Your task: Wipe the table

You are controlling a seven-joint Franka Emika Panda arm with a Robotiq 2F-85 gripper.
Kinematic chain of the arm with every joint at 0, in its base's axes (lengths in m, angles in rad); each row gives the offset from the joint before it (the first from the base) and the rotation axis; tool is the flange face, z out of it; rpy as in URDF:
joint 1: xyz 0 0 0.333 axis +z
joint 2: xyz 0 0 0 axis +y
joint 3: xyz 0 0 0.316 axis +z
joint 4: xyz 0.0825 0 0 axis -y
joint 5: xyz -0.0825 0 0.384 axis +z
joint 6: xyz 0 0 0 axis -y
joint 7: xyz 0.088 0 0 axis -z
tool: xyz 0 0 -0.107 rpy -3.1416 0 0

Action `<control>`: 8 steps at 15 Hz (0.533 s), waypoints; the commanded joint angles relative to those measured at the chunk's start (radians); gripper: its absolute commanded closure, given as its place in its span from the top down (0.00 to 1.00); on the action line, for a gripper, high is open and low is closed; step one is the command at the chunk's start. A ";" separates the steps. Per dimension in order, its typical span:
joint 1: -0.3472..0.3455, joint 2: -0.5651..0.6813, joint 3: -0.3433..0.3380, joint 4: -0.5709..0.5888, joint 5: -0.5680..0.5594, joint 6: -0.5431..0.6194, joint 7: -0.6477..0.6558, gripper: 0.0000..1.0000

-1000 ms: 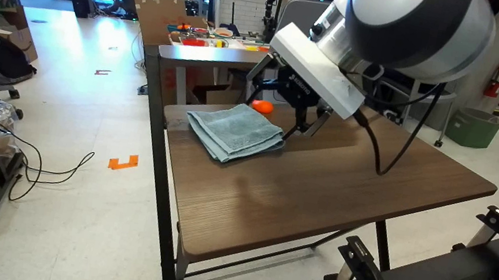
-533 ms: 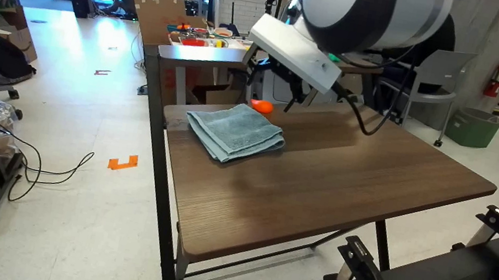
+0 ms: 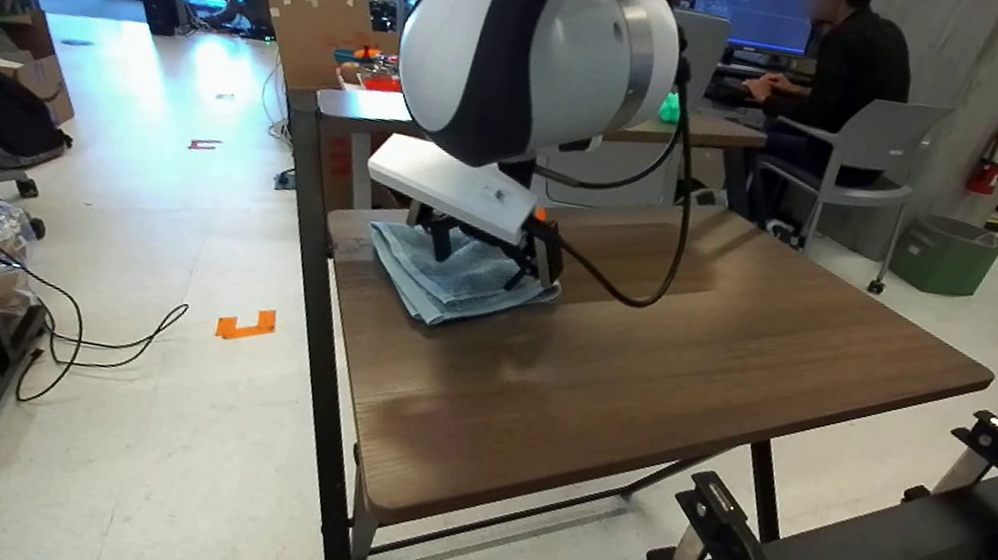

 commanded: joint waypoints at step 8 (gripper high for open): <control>-0.085 0.071 0.067 0.186 0.025 -0.325 -0.064 1.00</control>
